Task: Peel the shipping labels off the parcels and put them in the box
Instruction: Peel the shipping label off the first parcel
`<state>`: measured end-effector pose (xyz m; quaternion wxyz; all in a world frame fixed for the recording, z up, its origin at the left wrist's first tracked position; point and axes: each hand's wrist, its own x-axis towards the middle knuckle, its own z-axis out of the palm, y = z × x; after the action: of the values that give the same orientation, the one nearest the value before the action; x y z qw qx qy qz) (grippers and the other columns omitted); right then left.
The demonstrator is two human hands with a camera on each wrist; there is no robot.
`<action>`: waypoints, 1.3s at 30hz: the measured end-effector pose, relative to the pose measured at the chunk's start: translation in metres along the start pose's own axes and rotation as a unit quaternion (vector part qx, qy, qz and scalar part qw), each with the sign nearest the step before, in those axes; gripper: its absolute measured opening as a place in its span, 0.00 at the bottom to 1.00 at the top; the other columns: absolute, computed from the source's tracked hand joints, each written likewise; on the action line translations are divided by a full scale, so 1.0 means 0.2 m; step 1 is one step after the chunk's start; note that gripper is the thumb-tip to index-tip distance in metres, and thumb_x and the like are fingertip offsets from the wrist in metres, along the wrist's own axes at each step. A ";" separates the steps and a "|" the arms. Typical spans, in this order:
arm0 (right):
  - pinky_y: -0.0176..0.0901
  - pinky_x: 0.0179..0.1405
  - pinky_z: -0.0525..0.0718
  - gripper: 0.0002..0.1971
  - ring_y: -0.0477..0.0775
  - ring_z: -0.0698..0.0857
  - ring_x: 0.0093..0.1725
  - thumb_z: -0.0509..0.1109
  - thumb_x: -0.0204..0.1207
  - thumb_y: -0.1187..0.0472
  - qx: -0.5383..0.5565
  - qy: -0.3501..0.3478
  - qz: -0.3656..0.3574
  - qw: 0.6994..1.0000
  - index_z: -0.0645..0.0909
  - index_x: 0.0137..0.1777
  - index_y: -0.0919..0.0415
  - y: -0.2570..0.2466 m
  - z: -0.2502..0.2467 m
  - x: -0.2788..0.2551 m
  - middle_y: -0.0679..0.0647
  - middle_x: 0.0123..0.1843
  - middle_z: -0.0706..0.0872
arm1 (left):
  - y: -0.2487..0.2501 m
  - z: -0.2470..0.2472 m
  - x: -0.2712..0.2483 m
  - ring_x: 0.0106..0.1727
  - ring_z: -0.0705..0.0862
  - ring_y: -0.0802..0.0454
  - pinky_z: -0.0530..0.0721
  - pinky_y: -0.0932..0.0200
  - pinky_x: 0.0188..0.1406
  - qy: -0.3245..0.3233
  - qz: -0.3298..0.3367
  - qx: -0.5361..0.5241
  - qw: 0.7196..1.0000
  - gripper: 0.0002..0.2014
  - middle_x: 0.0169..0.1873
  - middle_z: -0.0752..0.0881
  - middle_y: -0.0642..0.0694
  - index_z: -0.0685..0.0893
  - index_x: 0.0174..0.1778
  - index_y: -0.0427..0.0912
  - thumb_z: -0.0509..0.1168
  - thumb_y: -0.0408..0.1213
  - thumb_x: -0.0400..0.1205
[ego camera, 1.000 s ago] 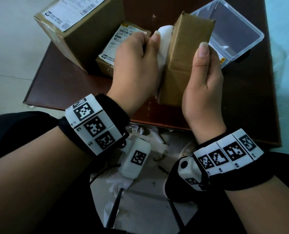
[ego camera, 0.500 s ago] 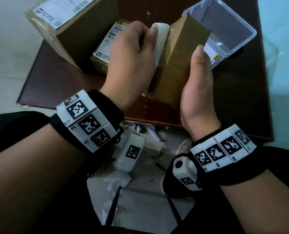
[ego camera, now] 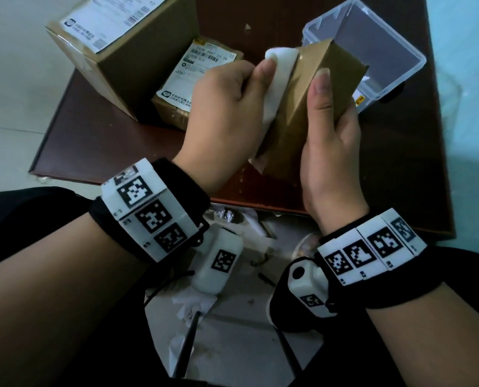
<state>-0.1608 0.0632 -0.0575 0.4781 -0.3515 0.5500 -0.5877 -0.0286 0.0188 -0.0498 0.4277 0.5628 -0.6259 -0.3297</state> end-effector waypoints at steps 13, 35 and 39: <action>0.67 0.72 0.90 0.29 0.58 0.95 0.65 0.59 0.92 0.33 0.112 0.025 0.152 0.982 0.78 0.85 0.47 -0.06 -0.05 0.09 0.54 0.69 0.94 | 0.04 -0.04 0.02 0.54 0.86 0.55 0.89 0.55 0.56 -0.124 0.006 -0.046 0.991 0.14 0.60 0.82 0.46 0.91 0.68 0.53 0.67 0.45 0.88; 0.37 0.74 0.82 0.45 0.41 0.82 0.74 0.87 0.72 0.63 -0.164 -0.083 -0.196 0.963 0.66 0.84 0.70 0.00 -0.06 0.02 0.53 0.74 0.80 | 0.02 -0.07 0.06 0.61 0.87 0.40 0.86 0.41 0.56 -0.075 -0.186 0.001 0.980 0.29 0.57 0.85 0.42 0.76 0.56 0.53 0.58 0.75 0.78; 0.41 0.71 0.84 0.30 0.46 0.87 0.70 0.78 0.86 0.59 -0.081 -0.064 -0.165 0.981 0.71 0.83 0.68 -0.03 -0.05 0.03 0.54 0.71 0.85 | 0.03 -0.13 0.03 0.42 0.88 0.45 0.86 0.42 0.39 -0.051 -0.063 0.076 0.994 0.30 0.40 0.88 0.43 0.83 0.47 0.46 0.58 0.73 0.84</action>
<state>-0.1724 0.0607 -0.0526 0.3790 -0.5120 0.4980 -0.5885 -0.0083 0.0156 -0.0327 0.3294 0.6141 -0.6339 -0.3356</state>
